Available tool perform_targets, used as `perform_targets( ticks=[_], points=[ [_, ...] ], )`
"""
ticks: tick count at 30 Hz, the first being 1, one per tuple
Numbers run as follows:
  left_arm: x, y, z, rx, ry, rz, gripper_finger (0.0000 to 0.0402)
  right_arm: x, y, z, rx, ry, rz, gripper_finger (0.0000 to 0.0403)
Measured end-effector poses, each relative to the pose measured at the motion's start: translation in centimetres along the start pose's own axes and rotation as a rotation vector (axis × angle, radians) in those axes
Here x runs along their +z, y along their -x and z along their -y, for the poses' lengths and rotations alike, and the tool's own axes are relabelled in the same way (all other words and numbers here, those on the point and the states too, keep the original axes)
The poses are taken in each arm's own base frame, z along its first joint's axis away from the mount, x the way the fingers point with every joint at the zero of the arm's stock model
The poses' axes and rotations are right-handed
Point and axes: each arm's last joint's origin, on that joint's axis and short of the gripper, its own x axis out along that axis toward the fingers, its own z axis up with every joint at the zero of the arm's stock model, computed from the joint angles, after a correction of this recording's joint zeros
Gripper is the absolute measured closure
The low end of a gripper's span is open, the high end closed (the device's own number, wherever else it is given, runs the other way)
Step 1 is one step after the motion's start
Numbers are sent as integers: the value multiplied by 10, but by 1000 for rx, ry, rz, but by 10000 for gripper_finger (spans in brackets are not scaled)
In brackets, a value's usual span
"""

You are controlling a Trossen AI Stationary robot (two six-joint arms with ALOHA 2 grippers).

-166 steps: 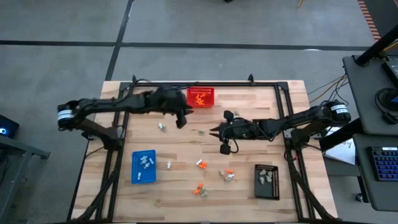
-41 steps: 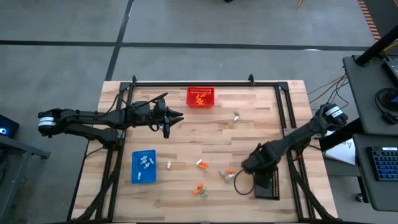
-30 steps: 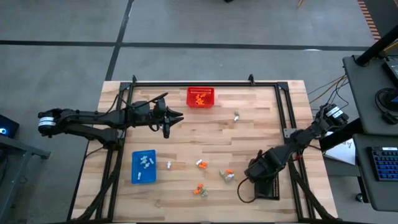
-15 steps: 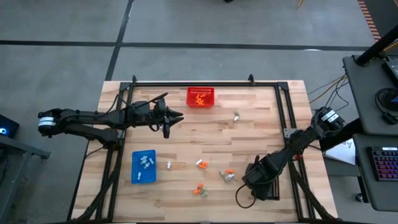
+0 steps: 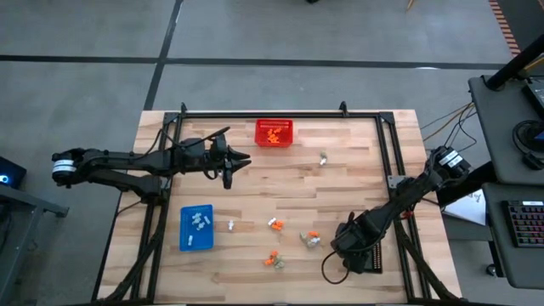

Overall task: Sort Halloween decoration
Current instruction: Put the white skeleton toy into the blue bin

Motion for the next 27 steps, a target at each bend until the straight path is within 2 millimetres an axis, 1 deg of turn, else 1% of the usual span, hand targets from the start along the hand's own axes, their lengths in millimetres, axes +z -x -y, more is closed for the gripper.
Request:
perform_targets(
  ticks=[6,14,20,23,27],
  points=[
    [0,0,0,-1,9,1,327,-3,11,1,43,17,15,237],
    [0,0,3,-13,27,8,327,3,35,1,86,90,150,241],
    [1,1,11,-51,23,24,327,18,56,3,123,169,222,253],
    [1,1,16,-76,21,30,327,29,66,5,86,253,329,256],
    [1,2,23,-109,18,41,327,47,77,8,11,378,520,257]
  ],
)
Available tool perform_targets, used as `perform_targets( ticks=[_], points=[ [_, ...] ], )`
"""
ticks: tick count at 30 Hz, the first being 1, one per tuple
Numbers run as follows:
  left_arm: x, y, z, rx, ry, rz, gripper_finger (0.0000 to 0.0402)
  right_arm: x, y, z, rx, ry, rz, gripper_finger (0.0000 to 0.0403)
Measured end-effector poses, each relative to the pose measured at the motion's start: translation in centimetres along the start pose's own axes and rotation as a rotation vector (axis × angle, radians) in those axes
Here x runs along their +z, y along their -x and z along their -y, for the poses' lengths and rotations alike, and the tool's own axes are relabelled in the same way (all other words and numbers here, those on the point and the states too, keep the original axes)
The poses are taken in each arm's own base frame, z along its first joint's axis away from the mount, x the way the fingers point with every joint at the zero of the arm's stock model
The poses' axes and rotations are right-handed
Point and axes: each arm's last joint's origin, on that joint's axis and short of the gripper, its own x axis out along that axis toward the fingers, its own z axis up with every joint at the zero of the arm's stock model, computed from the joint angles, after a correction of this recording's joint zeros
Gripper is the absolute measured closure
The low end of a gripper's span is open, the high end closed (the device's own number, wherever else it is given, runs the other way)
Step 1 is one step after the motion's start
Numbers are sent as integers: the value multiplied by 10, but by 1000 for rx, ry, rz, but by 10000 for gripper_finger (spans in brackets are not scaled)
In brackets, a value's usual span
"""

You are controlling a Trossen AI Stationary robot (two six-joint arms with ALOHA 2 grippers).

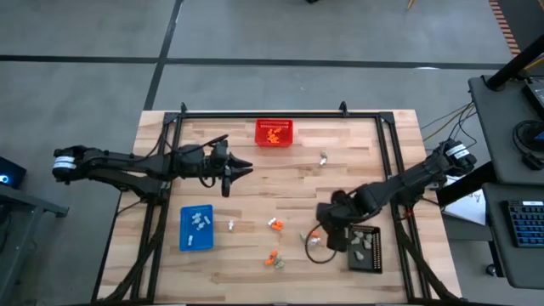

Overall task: Sort Halloween decoration
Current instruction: Put the white skeleton toy into the blue bin

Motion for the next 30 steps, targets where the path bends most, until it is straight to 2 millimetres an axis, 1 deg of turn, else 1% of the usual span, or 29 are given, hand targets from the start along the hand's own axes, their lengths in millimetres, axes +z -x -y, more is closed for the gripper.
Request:
perform_targets(
  ticks=[5,8,11,16,20,24,30],
  points=[
    [-1,0,4,-19,19,-1,327,26,-3,14,-49,136,224,259],
    [-1,0,4,-20,39,-1,327,43,-4,20,-46,213,342,259],
    [-1,0,4,-19,43,-1,327,60,-10,24,-49,303,440,259],
    [0,0,4,-20,48,1,327,83,-28,31,-82,452,550,259],
    [0,0,4,-20,51,2,327,97,-50,38,-53,530,587,259],
    [-1,0,4,-20,50,0,327,103,-72,44,18,568,576,259],
    [-1,0,4,-19,50,-1,327,110,-91,55,168,581,568,259]
  ],
)
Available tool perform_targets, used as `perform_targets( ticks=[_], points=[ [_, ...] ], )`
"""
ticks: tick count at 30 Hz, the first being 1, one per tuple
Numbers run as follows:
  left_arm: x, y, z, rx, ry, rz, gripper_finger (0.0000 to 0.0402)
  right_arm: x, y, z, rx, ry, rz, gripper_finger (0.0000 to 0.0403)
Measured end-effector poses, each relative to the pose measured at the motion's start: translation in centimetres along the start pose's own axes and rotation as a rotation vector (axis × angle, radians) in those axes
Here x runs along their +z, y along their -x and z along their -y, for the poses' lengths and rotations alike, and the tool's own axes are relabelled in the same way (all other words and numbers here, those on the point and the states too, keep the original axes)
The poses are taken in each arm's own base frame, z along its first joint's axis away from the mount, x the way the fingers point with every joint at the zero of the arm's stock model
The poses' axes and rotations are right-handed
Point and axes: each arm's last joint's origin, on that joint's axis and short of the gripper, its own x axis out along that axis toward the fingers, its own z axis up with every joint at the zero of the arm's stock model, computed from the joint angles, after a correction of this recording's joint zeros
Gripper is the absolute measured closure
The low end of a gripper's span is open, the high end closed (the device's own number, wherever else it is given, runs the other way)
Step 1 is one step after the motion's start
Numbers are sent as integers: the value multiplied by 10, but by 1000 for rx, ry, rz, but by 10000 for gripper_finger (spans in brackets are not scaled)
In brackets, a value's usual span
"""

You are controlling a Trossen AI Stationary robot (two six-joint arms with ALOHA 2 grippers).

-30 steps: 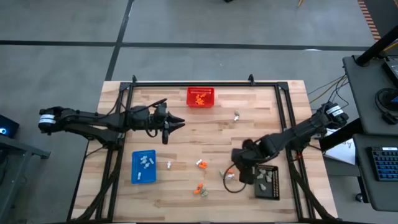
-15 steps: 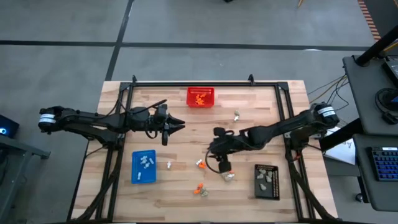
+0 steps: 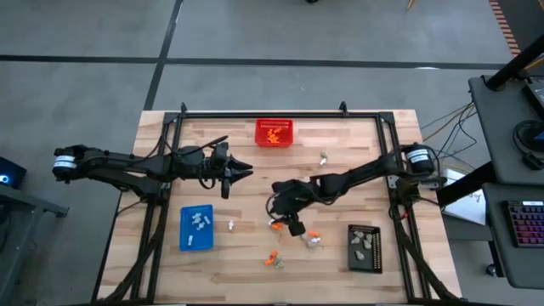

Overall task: Sort Halloween decoration
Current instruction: Put the white skeleton toy into the blue bin

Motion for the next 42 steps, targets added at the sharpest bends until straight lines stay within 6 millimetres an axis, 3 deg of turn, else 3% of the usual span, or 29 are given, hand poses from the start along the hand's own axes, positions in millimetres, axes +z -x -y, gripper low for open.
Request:
perform_targets(
  ticks=[7,19,28,42],
  points=[
    [0,0,0,1,0,-2,327,-15,-18,6,25,35,-6,259],
    [0,0,0,1,0,-1,327,-23,-24,11,26,51,-33,259],
    [0,0,0,0,0,2,327,-40,-41,14,31,47,-61,259],
    [0,0,0,0,0,1,327,-44,-40,25,19,8,-68,264]
  ],
)
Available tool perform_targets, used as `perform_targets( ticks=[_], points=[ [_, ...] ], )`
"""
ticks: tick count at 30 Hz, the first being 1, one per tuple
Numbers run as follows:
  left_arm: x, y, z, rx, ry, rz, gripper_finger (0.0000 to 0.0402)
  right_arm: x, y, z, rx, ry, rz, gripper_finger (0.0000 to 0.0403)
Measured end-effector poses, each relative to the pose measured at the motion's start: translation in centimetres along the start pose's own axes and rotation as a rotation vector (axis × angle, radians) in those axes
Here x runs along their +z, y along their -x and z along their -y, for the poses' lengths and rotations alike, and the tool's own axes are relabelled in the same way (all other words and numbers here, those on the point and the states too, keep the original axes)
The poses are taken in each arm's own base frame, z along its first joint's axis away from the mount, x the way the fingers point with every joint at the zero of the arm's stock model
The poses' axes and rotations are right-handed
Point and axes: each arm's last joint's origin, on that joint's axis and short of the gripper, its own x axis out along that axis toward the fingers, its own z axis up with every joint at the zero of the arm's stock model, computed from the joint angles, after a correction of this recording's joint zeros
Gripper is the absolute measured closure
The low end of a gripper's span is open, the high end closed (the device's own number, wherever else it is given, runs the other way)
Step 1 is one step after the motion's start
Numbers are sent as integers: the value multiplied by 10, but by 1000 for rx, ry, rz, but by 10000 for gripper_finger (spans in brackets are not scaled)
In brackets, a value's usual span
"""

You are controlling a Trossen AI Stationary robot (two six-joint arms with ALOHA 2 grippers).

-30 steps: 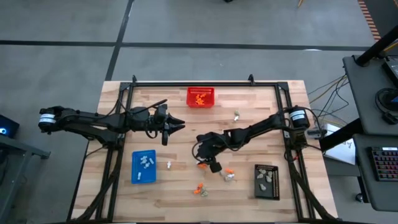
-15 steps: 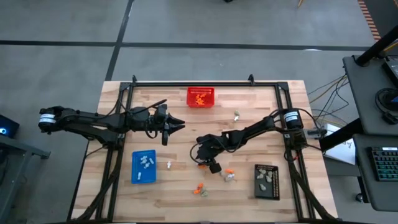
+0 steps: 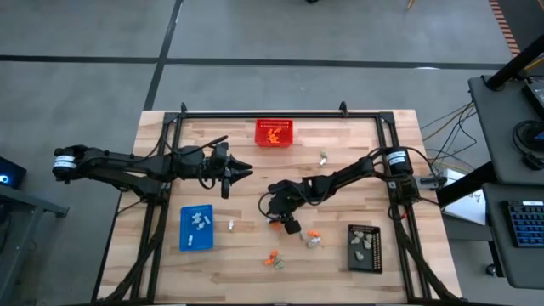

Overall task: Sort Halloween decoration
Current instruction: Put the white skeleton toy into the blue bin

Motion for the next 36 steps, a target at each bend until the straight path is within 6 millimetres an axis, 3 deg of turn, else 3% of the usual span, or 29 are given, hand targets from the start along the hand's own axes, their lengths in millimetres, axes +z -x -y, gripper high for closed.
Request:
perform_targets(
  ticks=[20,36],
  points=[
    [0,0,0,1,6,1,327,-11,-7,4,12,-59,-33,265],
    [0,0,0,1,12,1,327,-5,-6,11,0,-55,-22,270]
  ],
)
